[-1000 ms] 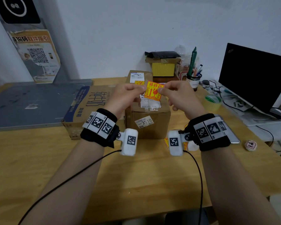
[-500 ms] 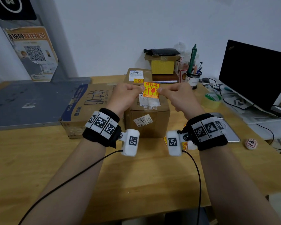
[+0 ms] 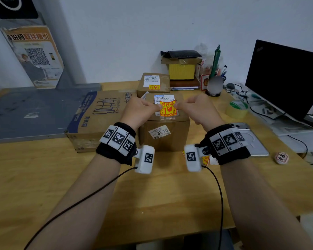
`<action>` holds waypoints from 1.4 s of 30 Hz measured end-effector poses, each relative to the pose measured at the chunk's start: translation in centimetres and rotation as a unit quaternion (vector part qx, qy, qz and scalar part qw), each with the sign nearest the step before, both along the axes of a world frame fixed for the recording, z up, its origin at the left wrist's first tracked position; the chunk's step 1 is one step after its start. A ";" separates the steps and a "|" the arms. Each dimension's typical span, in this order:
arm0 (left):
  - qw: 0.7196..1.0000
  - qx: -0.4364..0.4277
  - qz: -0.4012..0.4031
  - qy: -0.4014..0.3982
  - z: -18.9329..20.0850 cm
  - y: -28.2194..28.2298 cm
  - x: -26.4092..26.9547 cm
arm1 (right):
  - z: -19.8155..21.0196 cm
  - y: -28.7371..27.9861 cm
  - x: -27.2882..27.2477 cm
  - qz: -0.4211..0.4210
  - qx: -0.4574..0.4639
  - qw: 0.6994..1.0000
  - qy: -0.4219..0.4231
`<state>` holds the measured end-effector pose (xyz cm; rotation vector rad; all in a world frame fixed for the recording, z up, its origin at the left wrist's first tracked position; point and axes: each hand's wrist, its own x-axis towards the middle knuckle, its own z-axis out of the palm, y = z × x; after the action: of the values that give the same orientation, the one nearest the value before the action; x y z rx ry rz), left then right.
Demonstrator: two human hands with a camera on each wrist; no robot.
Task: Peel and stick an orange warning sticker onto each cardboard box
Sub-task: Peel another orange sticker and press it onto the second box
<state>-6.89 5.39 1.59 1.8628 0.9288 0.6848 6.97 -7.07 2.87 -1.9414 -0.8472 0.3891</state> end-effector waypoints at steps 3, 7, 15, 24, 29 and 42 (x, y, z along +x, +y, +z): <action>1.000 0.006 0.001 0.014 -0.4 0.3 0.3 | -0.3 0.2 0.3 -0.008 -0.022 1.000 -0.010; 1.000 0.009 0.002 0.015 -0.7 0.4 0.4 | -1.0 0.6 0.6 -0.020 -0.027 0.999 -0.010; 1.000 0.008 0.002 0.029 -1.0 0.8 0.7 | -1.3 0.9 0.8 -0.015 -0.045 0.999 -0.010; 0.999 0.018 0.001 0.038 -1.2 1.0 0.8 | -1.5 1.2 0.7 -0.009 -0.063 0.998 -0.023; 0.999 0.024 0.004 0.046 -1.3 1.1 0.9 | -1.5 1.2 0.6 -0.008 -0.062 0.998 -0.029; 0.998 0.019 0.008 0.059 -0.8 0.5 0.7 | -1.7 1.3 0.7 -0.004 -0.070 0.996 -0.053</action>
<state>-6.16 5.93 0.80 1.9483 1.0143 0.6101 7.63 -5.77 1.15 -2.1094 -0.9006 0.3503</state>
